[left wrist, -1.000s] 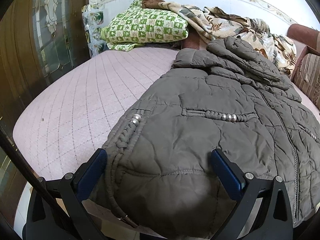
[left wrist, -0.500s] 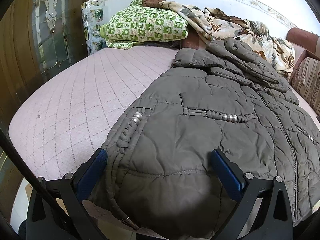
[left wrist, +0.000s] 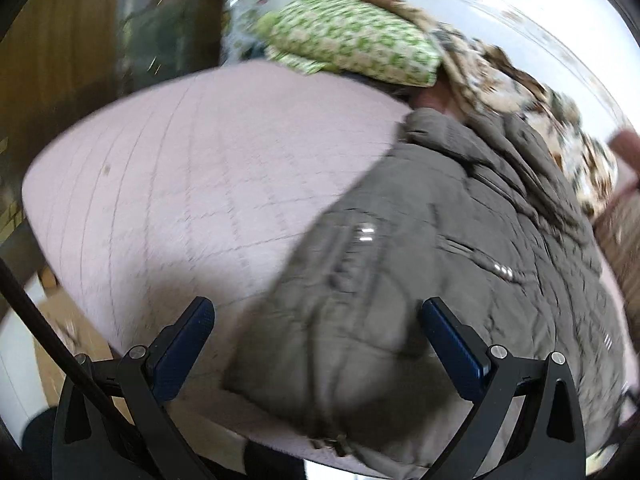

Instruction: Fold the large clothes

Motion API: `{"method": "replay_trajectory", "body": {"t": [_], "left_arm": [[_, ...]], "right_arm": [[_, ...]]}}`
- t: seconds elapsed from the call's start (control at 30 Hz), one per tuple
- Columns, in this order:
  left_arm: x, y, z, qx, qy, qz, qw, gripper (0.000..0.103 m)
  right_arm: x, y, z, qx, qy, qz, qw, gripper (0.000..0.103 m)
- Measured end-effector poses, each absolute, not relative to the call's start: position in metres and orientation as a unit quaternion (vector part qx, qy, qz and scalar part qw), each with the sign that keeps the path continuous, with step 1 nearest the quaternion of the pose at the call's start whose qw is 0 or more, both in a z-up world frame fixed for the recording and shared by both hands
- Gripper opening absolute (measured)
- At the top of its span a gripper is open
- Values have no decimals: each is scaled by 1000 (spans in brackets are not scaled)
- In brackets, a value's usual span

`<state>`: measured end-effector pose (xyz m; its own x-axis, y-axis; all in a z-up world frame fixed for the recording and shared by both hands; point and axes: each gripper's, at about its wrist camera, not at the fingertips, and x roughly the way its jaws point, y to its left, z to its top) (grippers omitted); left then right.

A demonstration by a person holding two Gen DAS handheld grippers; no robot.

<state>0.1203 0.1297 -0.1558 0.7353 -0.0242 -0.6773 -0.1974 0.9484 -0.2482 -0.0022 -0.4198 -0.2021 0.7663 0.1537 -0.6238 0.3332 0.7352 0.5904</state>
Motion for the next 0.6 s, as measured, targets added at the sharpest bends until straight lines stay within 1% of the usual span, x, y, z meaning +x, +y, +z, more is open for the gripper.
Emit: {"method": "replay_trajectory", "body": {"t": [0.1,0.13,0.47,0.53,0.6], "left_arm": [[123,148,-166,-208,381,40,900,103],[122,148,-167,-212,379,38,900,103],[113,91,-167,-139,384,-56,911,103],[112,88,-166,-143,378,-66,912,103],[110,87,-164,-153,371,-71,913,103]], "right_arm": [[-3,-412,-204,363,343,-36,866,99],[-3,-408,-205,362,344,-28,866,100],[4,-386,-212,416,333,82,842,100],[7,-380,-211,399,340,78,848,100],[10,-367,-205,348,354,64,866,100]]}}
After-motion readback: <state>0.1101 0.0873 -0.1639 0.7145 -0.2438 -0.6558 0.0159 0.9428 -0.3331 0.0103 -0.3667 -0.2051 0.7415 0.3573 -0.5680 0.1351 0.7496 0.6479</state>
